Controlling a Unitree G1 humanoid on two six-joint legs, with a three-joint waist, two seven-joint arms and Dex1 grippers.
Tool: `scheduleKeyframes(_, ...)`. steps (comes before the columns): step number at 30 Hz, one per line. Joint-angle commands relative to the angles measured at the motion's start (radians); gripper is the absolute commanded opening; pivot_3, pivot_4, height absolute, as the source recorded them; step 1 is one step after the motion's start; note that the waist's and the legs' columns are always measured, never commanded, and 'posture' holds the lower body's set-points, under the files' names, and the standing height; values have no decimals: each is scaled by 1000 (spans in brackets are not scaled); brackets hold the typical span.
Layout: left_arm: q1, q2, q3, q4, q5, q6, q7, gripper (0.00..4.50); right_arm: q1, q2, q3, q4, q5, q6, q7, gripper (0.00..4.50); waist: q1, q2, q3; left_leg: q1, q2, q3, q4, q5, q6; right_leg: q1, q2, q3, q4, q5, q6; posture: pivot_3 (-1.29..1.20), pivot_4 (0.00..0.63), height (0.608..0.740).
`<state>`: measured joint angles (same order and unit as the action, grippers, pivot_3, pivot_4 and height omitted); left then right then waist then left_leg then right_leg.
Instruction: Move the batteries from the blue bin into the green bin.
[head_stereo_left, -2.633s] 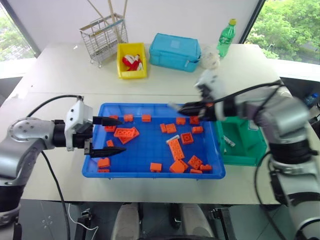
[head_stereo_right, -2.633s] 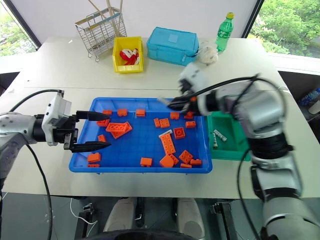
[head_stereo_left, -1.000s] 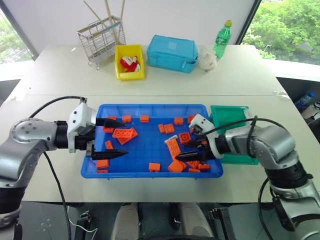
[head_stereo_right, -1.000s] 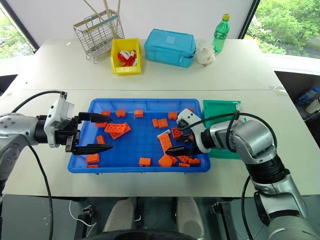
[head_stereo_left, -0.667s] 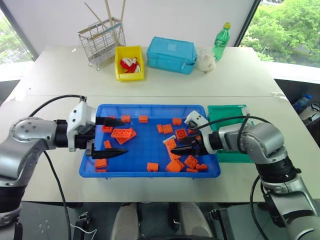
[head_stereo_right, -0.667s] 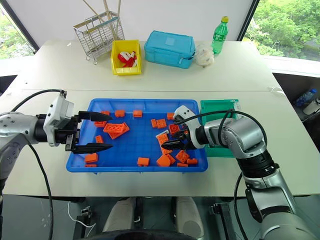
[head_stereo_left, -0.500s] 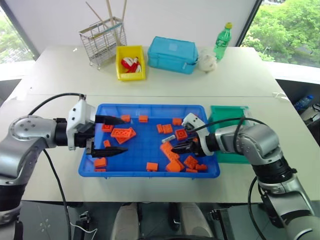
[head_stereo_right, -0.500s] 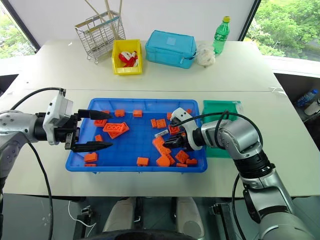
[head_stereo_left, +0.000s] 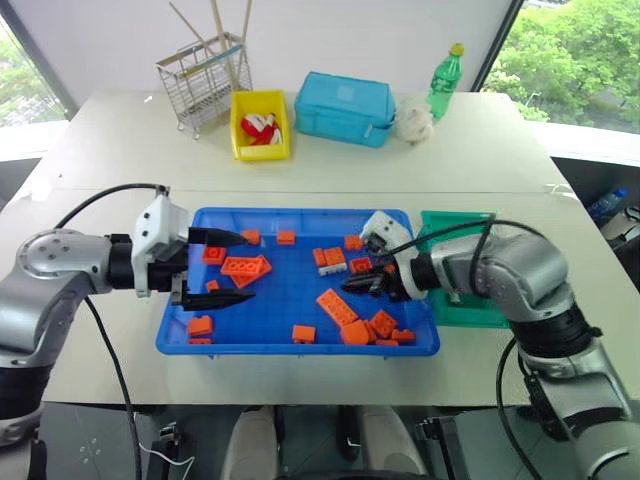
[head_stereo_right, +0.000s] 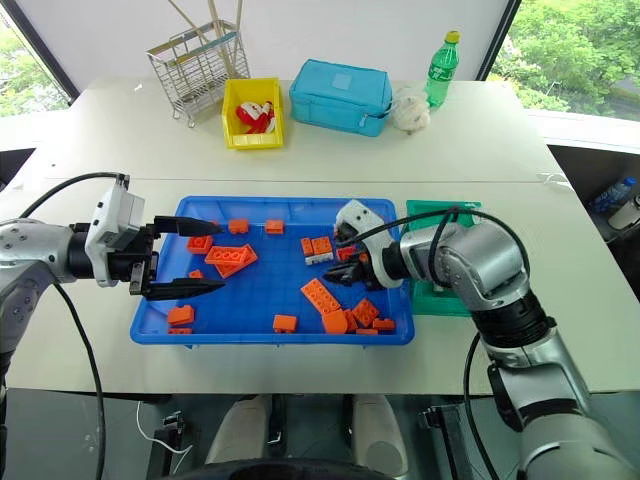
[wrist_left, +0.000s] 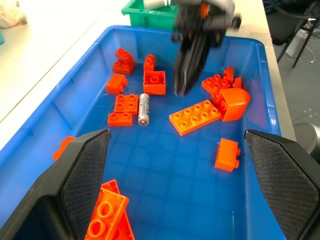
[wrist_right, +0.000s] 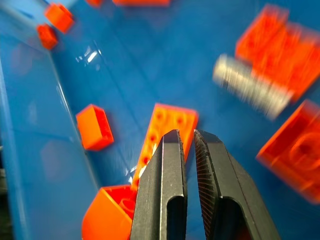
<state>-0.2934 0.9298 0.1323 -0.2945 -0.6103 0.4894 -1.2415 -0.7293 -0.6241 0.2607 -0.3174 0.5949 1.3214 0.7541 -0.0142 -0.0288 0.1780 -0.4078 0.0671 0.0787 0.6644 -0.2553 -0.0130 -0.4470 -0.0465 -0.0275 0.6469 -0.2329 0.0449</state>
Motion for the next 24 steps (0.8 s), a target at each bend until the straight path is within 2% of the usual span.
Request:
scheduleKeyframes(1, -29, -4, 6, -5, 1, -18, 4, 4500, -79, -65, 78, -56, -66, -161, 84, 440, 0, 0, 0, 0, 0, 0, 0, 0, 0, 0, 0, 0, 0, 0, 0, 0, 150, 736)
scheduleKeyframes(4, -38, -8, 1, 4, 8, -25, 5, 4500, -120, -94, 164, -10, -155, -285, 132, 440, 0, 0, 0, 0, 0, 0, -1, 0, 0, 0, 0, 0, 0, 0, 0, 0, 150, 736)
scheduleKeyframes(11, -43, -19, 3, 5, 13, -30, 12, 4500, -145, -84, 330, 155, -367, -540, 222, 440, 0, 0, 0, -1, 0, 1, -1, 0, 0, -1, 0, 0, 0, 0, 0, 0, 150, 736)
scheduleKeyframes(14, -34, -21, 8, -2, 11, -30, 18, 4500, -165, -40, 355, 232, -436, -616, 229, 1282, -1, 0, 0, -1, 0, 1, -1, 0, 0, -2, 0, 0, 0, 0, 0, 0, 150, 736)
scheduleKeyframes(19, -22, -21, 16, -9, 7, -28, 24, 4500, -169, 1, 357, 298, -497, -672, 271, 3772, 0, 0, 0, -1, 0, 1, -1, 0, 0, -2, 0, 0, 1, 2, 3, 0, 150, 736)
scheduleKeyframes(24, -13, -19, 22, -12, 4, -27, 30, 4500, -160, 18, 350, 314, -545, -706, 301, 3772, 1, 0, 0, -2, 0, 1, -1, 0, 0, -2, 0, 0, 1, 1, 2, 0, 150, 736)
